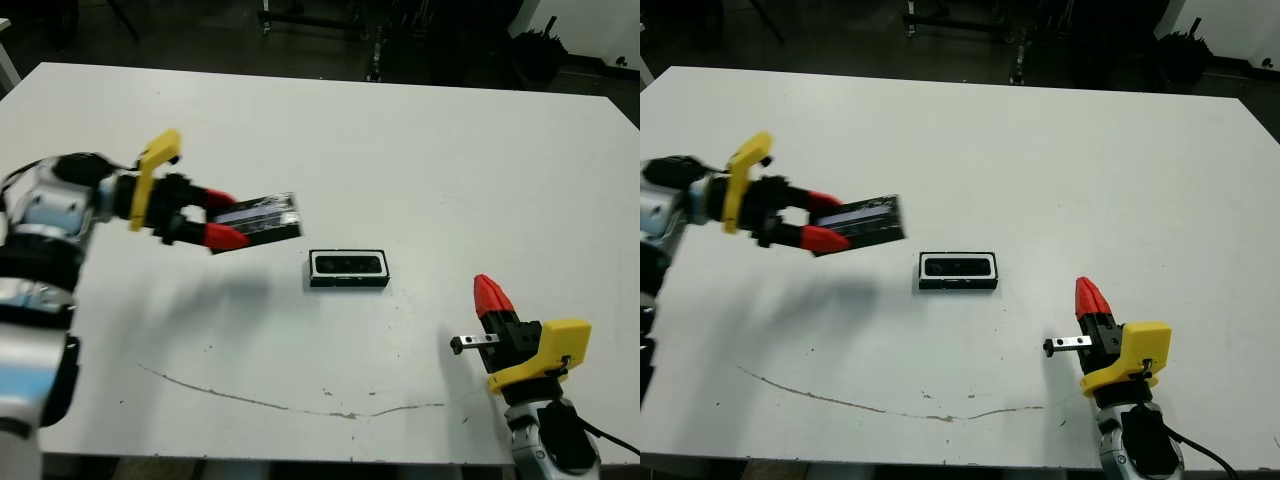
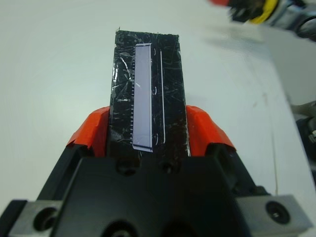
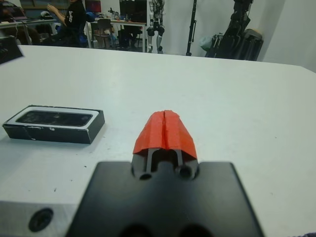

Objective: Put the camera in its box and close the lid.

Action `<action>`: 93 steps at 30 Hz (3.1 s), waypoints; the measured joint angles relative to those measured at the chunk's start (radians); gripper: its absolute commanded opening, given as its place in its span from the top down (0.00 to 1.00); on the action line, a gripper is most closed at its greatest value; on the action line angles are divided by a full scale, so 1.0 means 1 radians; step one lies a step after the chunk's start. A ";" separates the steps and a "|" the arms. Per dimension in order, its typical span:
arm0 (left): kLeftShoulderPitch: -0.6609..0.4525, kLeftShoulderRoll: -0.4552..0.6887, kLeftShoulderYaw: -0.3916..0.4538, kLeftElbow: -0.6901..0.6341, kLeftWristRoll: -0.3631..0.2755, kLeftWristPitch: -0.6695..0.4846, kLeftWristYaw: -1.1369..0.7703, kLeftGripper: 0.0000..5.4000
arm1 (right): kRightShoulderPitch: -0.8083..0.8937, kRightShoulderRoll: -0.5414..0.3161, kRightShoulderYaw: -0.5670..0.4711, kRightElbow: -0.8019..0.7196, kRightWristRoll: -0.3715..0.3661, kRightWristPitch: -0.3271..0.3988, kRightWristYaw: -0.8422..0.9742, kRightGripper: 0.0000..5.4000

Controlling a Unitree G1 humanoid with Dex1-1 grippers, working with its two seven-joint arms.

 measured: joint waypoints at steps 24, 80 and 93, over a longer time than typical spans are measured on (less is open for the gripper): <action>-0.035 -0.165 -0.013 0.249 0.079 -0.198 0.045 0.42 | 0.004 0.001 0.011 -0.013 -0.002 0.020 -0.004 1.00; -0.022 -0.200 0.004 0.302 0.129 -0.250 0.121 0.42 | 0.004 0.001 0.008 0.001 0.000 0.016 -0.001 1.00; -0.022 -0.208 -0.002 0.301 0.124 -0.227 0.116 0.42 | 0.012 0.002 0.008 0.001 0.002 0.016 -0.001 1.00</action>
